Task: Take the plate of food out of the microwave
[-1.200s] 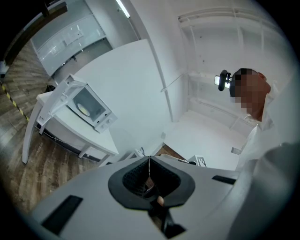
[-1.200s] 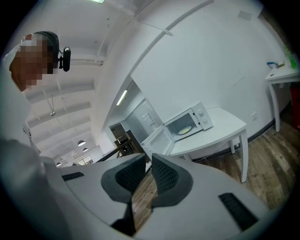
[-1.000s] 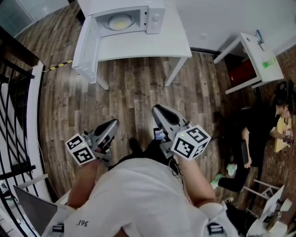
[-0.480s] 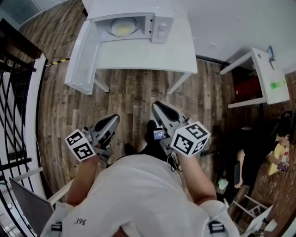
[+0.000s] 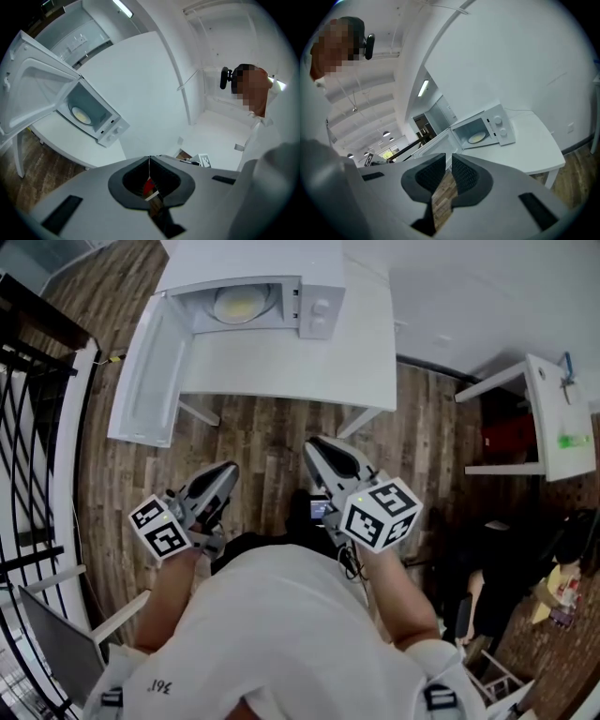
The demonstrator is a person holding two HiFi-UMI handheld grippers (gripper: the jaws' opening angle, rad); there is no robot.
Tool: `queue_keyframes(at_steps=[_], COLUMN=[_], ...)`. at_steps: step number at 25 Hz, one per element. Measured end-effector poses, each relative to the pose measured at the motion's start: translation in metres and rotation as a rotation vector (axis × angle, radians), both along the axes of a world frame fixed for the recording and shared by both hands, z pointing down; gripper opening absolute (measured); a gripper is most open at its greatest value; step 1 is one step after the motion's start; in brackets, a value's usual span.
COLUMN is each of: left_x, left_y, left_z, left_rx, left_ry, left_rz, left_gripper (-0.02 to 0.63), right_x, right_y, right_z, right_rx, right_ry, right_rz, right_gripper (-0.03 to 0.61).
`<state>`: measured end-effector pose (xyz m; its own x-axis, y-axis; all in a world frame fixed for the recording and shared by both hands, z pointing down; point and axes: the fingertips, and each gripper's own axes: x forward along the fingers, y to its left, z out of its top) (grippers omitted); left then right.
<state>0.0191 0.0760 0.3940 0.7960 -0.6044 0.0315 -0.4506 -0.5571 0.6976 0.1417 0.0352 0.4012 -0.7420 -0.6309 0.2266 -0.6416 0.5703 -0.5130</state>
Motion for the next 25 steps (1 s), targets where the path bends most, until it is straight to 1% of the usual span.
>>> queue_keyframes(at_steps=[5,9,11,14,15,16,21,25], left_x=[0.017,0.02,0.019,0.012,0.009,0.004,-0.018,-0.043], left_y=[-0.024,-0.041,-0.052,-0.071,-0.078,-0.086,-0.125,-0.16], left_z=[0.001,0.004,0.004,0.006,0.006,0.006,0.009,0.013], left_rx=[-0.003,-0.02,-0.007,0.046,0.065,0.079,0.086,0.075], left_ry=[-0.003,-0.018,-0.057,-0.185,-0.222,-0.242,-0.266,-0.274], left_rz=[-0.019,-0.028,-0.028,-0.017,-0.015,-0.015,0.001,-0.013], left_gripper=[0.008,0.008,0.008,0.008,0.008,0.008,0.008,0.008], right_x=[0.016,0.016,0.009,-0.008,-0.014,-0.019,-0.04,-0.058], right_y=[-0.027,-0.045,-0.055,-0.067,-0.072,-0.078,-0.111,-0.139], right_z=[0.005,0.009,0.014,0.018,0.019,0.019,0.017,0.019], right_rx=[-0.006,-0.016,-0.033,-0.047,-0.044,-0.041,-0.048,-0.055], right_ry=[-0.003,-0.009,-0.008,-0.002,-0.001,-0.002,-0.002,0.021], right_rz=[-0.008,-0.011,-0.017,-0.031,-0.033,-0.032,0.03,0.075], right_gripper=[0.042,0.042,0.042,0.042,0.041,0.042,0.042,0.043])
